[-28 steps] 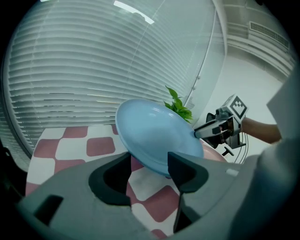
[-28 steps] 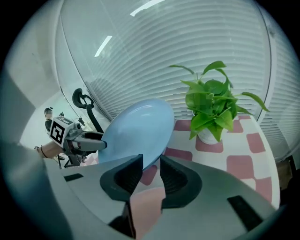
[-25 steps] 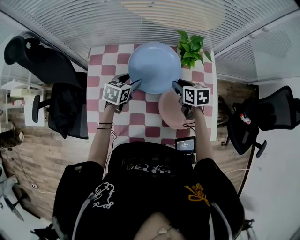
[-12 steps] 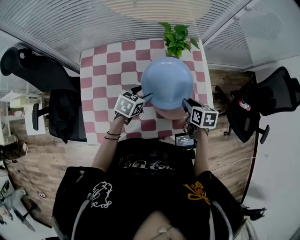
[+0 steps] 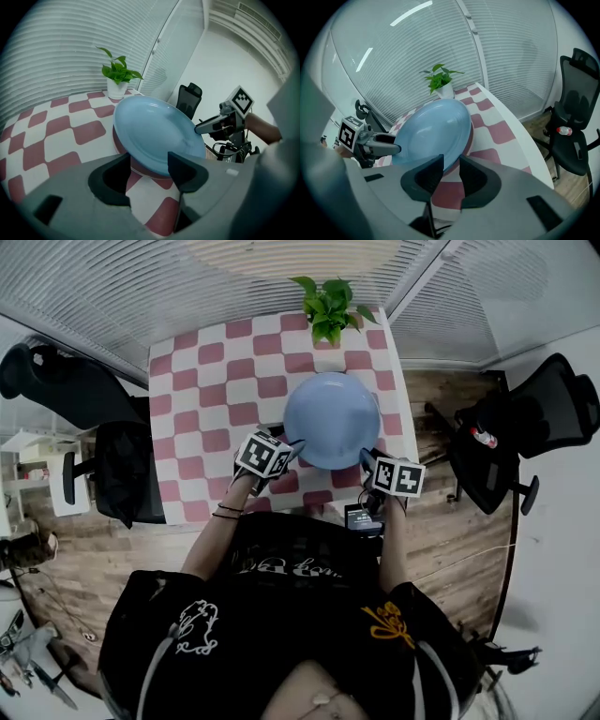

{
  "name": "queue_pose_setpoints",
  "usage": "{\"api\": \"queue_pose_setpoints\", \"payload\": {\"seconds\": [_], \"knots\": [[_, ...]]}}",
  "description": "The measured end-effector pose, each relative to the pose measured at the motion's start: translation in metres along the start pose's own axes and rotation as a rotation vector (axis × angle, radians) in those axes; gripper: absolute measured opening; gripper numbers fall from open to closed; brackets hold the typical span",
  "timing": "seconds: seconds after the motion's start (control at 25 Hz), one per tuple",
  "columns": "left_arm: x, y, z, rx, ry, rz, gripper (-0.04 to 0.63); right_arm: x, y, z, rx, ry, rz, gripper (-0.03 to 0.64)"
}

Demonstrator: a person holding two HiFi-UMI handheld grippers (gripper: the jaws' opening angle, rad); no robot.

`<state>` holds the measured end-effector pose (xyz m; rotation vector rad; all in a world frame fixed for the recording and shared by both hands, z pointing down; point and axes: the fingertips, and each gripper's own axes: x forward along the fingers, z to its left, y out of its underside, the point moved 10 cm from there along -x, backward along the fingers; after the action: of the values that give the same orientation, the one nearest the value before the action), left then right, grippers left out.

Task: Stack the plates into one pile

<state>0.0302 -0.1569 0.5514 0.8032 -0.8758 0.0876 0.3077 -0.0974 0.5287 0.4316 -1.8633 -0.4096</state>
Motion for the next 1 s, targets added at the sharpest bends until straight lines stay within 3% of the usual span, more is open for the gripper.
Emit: {"api": "queue_pose_setpoints", "payload": {"seconds": [0.44, 0.68, 0.8, 1.0], "knots": [[0.017, 0.002, -0.007, 0.020, -0.071, 0.047, 0.249, 0.011, 0.007, -0.010, -0.046, 0.016, 0.002, 0.106], [0.015, 0.006, -0.007, -0.047, -0.110, 0.001, 0.256, 0.013, 0.009, -0.013, -0.047, -0.053, -0.034, 0.107], [0.009, 0.014, -0.004, -0.038, -0.155, 0.002, 0.279, 0.011, 0.008, -0.012, -0.058, -0.096, -0.042, 0.107], [-0.012, 0.019, -0.008, -0.088, -0.180, -0.099, 0.293, -0.002, -0.002, -0.012, -0.075, -0.136, -0.100, 0.107]]}}
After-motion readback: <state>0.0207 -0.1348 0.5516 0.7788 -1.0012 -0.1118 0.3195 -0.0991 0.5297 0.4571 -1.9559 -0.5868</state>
